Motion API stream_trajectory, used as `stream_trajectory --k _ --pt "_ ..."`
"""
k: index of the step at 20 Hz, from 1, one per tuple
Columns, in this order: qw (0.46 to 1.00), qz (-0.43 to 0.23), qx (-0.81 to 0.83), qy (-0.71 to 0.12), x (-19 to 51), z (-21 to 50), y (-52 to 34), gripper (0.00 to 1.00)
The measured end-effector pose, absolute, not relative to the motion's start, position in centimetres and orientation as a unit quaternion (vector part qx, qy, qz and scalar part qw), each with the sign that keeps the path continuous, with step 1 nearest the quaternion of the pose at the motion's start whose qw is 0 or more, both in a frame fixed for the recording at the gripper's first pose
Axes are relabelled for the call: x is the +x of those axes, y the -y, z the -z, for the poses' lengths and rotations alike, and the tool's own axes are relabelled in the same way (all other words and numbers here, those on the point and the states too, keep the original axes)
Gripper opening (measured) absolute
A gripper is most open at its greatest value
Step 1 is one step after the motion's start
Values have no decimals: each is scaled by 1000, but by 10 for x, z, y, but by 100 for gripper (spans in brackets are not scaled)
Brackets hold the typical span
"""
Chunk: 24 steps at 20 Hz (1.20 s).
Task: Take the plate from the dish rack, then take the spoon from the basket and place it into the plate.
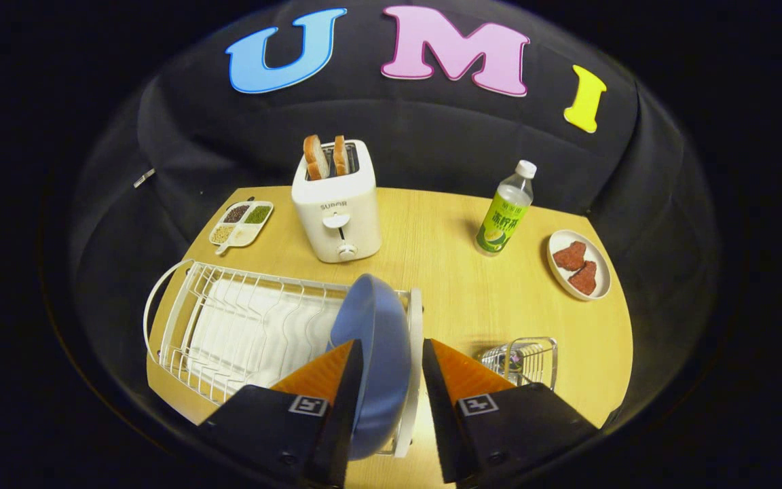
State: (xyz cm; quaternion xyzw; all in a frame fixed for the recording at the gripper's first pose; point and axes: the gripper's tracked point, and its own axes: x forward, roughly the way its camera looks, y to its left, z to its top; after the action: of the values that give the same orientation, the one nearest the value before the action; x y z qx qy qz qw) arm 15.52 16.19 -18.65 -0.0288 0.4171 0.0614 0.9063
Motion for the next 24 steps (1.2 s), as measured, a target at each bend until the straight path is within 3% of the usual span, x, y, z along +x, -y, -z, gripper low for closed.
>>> stream_trajectory --k 1,9,19,24 --pt "901 -54 -21 -430 153 191 -163 43" --pt "906 7 -40 -421 158 184 -151 28" --pt "924 42 -103 -367 171 135 -155 28" --pt "934 -3 -67 -350 160 106 -162 28"
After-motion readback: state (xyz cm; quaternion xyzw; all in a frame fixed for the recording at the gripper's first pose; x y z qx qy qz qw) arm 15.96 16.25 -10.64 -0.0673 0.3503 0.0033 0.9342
